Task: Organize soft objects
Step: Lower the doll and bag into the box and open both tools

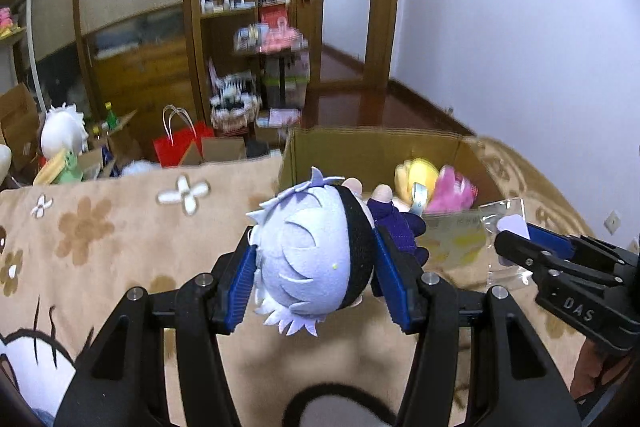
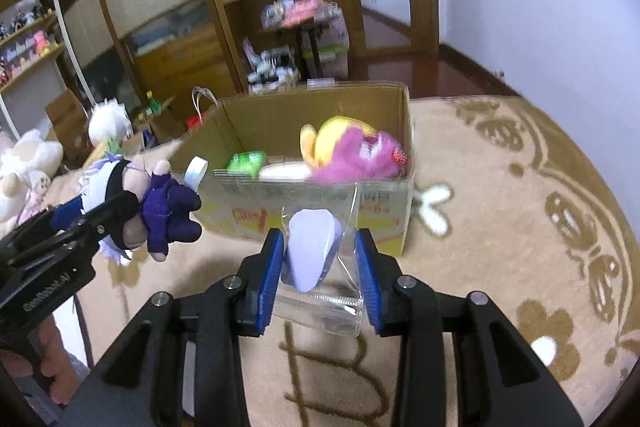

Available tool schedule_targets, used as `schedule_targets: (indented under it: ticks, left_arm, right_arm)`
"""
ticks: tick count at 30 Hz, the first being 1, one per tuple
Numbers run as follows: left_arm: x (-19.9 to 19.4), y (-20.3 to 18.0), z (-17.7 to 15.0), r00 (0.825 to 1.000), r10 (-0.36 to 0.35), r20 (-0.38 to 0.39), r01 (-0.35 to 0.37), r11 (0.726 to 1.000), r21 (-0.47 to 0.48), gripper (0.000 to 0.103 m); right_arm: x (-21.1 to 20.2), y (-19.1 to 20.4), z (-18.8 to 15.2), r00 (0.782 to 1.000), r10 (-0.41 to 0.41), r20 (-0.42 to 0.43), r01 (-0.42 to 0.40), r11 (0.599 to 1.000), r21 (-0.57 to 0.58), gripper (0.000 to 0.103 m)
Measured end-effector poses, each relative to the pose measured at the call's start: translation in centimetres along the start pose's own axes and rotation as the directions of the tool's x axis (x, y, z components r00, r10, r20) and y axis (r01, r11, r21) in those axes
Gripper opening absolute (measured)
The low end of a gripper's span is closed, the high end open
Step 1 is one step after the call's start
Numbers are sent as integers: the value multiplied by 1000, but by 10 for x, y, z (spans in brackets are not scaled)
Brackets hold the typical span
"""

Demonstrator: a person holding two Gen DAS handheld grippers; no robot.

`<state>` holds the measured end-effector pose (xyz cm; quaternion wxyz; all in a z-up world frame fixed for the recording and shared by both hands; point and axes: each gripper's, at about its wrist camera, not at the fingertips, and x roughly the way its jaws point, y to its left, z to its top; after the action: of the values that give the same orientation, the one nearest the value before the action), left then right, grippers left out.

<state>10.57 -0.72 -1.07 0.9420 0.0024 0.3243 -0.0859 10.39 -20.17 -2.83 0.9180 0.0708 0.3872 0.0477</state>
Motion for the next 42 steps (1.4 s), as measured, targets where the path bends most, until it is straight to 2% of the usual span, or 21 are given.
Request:
schedule_targets:
  ticks: [5, 11, 22, 31, 36, 42]
  left_arm:
    - [-1, -1, 16, 998, -11, 64, 11, 1000, 5, 55]
    - [16, -7, 32, 996, -23, 89, 21, 999, 30, 55]
    - [59, -11, 40, 998, -24, 54, 21, 998, 61, 55]
    - [87, -8, 39, 1000, -23, 0, 23, 999, 36, 57]
    - [97, -10, 36, 1000, -9, -19, 10, 998, 63, 59]
    - [94, -1, 34, 1000, 0, -28, 1, 999, 41, 71]
  right_arm:
    - [-15, -2, 15, 996, 7, 90, -7, 1000, 0, 38]
    - [-13, -5, 31, 989, 14, 147, -14, 1000, 1, 38]
    - [34, 1, 50, 991, -5, 135, 10, 999, -41, 38]
    - [56, -7, 56, 990, 16, 137, -14, 1000, -14, 39]
    - [64, -17, 54, 992, 51, 115, -56, 998, 42, 42]
    - [64, -22, 53, 992, 42, 118, -50, 997, 65, 42]
